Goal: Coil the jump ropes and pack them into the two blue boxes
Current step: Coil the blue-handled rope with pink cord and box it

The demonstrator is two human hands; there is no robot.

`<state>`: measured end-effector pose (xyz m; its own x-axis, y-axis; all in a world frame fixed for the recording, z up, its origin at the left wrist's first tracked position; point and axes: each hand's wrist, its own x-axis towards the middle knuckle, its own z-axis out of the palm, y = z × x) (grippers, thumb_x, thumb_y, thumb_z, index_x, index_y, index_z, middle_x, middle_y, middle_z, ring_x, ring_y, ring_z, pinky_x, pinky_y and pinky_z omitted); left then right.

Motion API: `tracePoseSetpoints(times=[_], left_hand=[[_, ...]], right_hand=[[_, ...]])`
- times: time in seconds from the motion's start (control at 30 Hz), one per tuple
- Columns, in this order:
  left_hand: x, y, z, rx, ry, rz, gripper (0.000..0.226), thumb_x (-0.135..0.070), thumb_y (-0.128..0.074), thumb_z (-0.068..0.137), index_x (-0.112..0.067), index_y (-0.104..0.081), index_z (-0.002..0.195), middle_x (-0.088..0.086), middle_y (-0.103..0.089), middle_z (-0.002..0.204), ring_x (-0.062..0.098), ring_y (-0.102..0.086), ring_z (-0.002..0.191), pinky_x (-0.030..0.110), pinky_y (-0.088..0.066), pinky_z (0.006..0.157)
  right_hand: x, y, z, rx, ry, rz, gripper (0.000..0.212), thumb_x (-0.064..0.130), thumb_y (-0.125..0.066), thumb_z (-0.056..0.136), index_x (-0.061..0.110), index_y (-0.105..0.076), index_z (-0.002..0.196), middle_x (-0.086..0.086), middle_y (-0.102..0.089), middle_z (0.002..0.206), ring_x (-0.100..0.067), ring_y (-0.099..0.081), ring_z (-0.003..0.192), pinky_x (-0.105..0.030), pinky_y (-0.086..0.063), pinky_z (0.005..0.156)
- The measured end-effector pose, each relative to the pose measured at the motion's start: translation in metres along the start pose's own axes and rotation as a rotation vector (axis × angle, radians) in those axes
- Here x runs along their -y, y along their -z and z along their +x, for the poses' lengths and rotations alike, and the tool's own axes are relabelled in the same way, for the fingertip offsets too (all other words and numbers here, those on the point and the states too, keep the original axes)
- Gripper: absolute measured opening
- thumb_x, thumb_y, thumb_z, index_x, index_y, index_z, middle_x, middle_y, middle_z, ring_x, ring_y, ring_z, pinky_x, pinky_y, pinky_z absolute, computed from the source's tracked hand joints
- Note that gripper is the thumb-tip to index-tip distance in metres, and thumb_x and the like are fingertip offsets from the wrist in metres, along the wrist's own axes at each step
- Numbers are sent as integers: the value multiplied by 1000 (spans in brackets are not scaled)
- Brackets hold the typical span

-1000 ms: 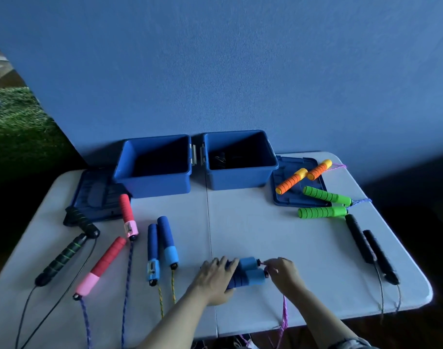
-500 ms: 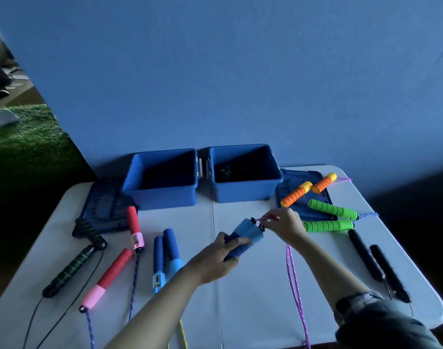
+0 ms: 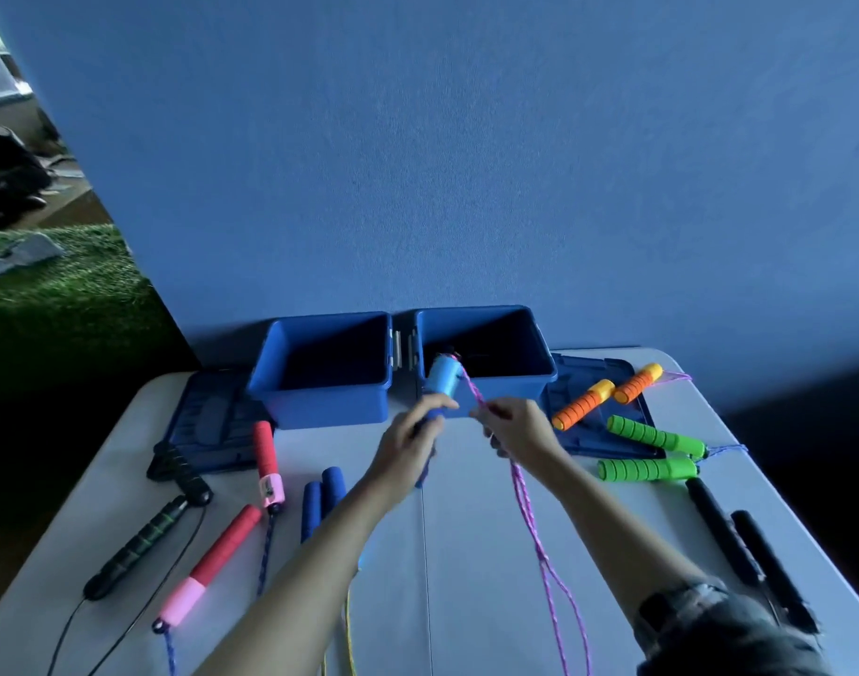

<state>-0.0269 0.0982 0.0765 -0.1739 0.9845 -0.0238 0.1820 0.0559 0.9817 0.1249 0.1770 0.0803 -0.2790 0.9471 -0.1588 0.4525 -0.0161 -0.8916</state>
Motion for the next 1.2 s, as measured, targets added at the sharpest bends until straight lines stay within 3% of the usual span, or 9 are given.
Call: tracePoseSetpoints(times=[0.13,0.2,0.33,0.5,0.6,0.77,0.9,1.03,1.2], left_hand=[[-14,23,31,-357,15,-187,19,-29,-48,83,-41,-61,93,2,-61,101,18,-58,86,40,-48,85],[-11,36,41,-407,38,-279,20,-26,-50,85,-39,-61,95,1,-62,114,26,-56,100,50,-46,93],[-13,35,39,-450,44,-329,26,-11,-45,95,-33,-58,96,-6,-59,108,21,-52,100,37,-43,85],[-8,30,27,-408,-21,-85,19,-18,-39,98,-29,-54,96,0,-67,84,24,-64,57,33,-54,48],[6,30,27,-369,-79,7,21,-21,-41,96,-35,-57,96,11,-57,88,27,-54,56,34,-48,53],[9,51,31,-449,64,-127,40,-11,-41,97,-45,-57,85,13,-55,92,26,-52,54,27,-45,47],[16,89,34,-532,20,95,35,-12,-46,97,-45,-56,90,11,-53,91,24,-52,59,25,-46,45],[21,126,35,-537,-103,483,25,-13,-52,94,-29,-62,109,14,-40,96,26,-51,58,24,-43,63],[26,147,16,-153,-189,1026,27,-49,-36,96,-48,-51,119,4,-33,101,35,-56,65,36,-50,68]], right_hand=[[8,-33,-20,144,74,-17,21,14,-45,96,15,-61,82,3,-49,54,-15,-43,44,-17,-33,38],[9,-43,-30,211,106,-41,22,14,-41,98,17,-57,83,3,-47,56,-14,-41,43,-18,-33,38],[13,-55,-39,292,101,-28,23,22,-37,100,16,-54,85,1,-41,59,-14,-36,46,-18,-33,40],[7,-57,-39,330,67,-75,27,27,-38,99,17,-55,81,-1,-44,61,-14,-41,45,-21,-38,45],[2,-50,-37,418,32,-157,32,31,-37,98,17,-56,76,-3,-46,67,-16,-48,46,-23,-41,50],[-8,-28,-42,445,30,-269,31,34,-44,95,16,-60,76,0,-49,70,-11,-47,50,-24,-41,52],[-4,2,-49,491,80,-373,27,34,-46,95,20,-64,81,4,-52,69,-8,-46,51,-20,-42,53],[9,29,-60,572,87,-464,28,37,-46,95,22,-63,79,5,-51,67,-9,-47,53,-22,-42,55],[37,62,-69,380,270,-601,28,37,-49,95,33,-53,68,10,-49,54,-3,-42,47,-14,-34,49]])
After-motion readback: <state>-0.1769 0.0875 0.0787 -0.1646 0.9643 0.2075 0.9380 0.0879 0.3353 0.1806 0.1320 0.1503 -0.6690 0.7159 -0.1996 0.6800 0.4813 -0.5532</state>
